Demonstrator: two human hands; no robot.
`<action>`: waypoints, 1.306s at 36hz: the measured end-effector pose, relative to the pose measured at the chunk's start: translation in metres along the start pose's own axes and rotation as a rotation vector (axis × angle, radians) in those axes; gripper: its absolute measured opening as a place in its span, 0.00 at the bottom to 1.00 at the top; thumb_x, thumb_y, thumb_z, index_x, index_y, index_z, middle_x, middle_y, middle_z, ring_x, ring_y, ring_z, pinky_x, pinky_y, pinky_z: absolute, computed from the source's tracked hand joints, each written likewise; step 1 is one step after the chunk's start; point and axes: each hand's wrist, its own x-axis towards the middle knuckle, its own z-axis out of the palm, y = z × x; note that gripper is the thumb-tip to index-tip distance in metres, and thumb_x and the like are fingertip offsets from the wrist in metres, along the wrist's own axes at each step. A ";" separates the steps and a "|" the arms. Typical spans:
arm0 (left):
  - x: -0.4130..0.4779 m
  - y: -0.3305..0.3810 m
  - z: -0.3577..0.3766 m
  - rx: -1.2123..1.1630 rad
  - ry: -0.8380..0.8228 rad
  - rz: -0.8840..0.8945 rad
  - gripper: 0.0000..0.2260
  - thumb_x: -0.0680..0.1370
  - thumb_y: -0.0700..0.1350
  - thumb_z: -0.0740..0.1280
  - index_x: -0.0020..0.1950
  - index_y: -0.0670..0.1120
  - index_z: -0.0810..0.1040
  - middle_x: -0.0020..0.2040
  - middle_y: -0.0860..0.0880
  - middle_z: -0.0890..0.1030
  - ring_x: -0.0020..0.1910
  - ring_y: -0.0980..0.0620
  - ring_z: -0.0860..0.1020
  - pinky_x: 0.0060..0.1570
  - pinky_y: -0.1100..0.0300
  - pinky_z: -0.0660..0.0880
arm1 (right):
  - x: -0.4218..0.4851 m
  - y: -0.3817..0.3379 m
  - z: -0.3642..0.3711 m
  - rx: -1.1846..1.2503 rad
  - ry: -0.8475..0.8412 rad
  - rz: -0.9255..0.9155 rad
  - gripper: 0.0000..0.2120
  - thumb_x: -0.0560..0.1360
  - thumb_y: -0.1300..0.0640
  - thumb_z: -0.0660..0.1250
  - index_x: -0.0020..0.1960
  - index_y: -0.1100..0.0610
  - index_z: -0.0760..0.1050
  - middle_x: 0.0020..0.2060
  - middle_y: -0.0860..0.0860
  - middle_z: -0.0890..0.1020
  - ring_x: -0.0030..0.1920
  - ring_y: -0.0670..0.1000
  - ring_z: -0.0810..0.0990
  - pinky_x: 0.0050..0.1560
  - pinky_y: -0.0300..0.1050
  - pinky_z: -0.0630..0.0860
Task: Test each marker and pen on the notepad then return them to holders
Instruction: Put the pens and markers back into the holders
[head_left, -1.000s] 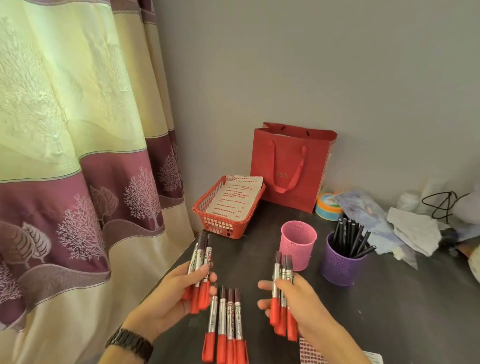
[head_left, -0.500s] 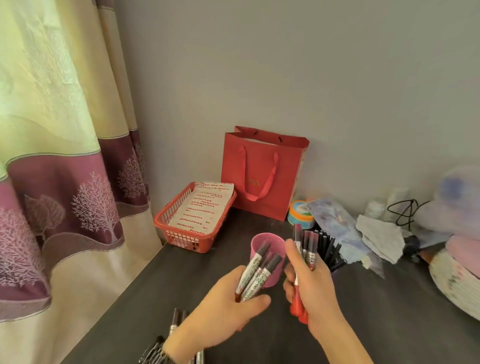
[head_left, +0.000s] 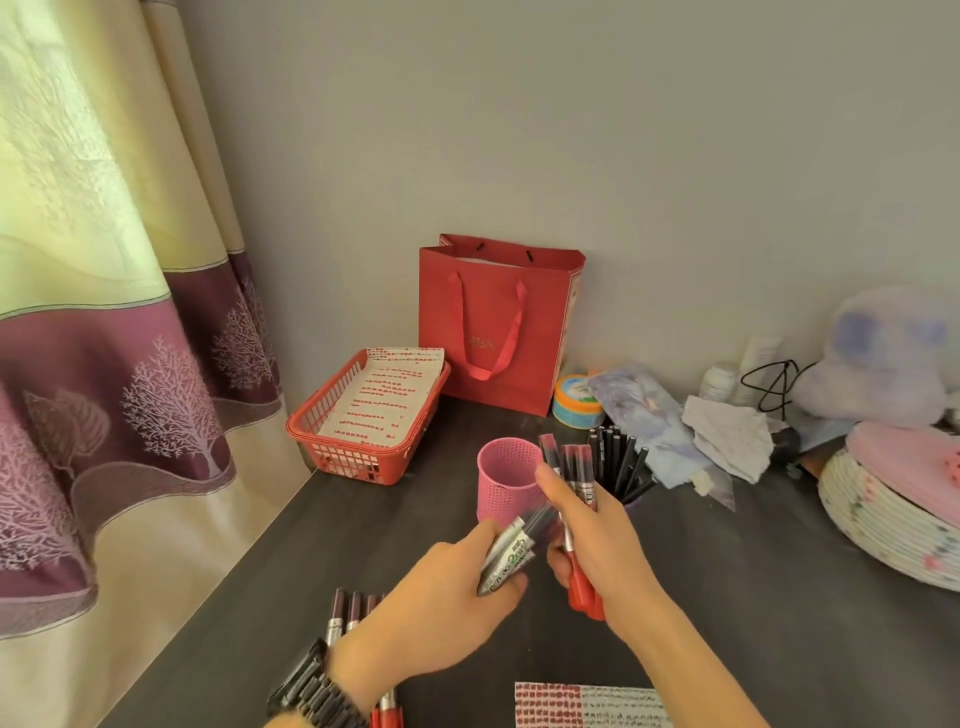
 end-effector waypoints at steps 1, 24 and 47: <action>0.000 0.000 0.000 0.034 -0.008 0.002 0.06 0.80 0.57 0.64 0.51 0.62 0.66 0.37 0.61 0.78 0.32 0.59 0.76 0.31 0.64 0.71 | -0.002 0.002 0.001 -0.003 -0.008 -0.004 0.16 0.75 0.39 0.70 0.37 0.49 0.76 0.27 0.54 0.75 0.21 0.50 0.71 0.22 0.41 0.67; 0.015 -0.003 0.009 0.463 0.083 0.159 0.08 0.81 0.58 0.60 0.57 0.60 0.63 0.37 0.58 0.73 0.34 0.55 0.75 0.30 0.63 0.65 | -0.029 0.036 -0.025 0.014 0.150 -0.112 0.19 0.68 0.33 0.67 0.37 0.48 0.75 0.26 0.51 0.74 0.21 0.49 0.71 0.22 0.40 0.69; 0.154 -0.036 0.000 -0.591 0.521 -0.174 0.08 0.82 0.58 0.61 0.55 0.56 0.76 0.55 0.57 0.82 0.55 0.63 0.79 0.52 0.66 0.74 | -0.007 0.101 -0.068 0.253 0.434 0.020 0.09 0.77 0.54 0.71 0.43 0.56 0.74 0.26 0.54 0.75 0.23 0.51 0.72 0.24 0.43 0.72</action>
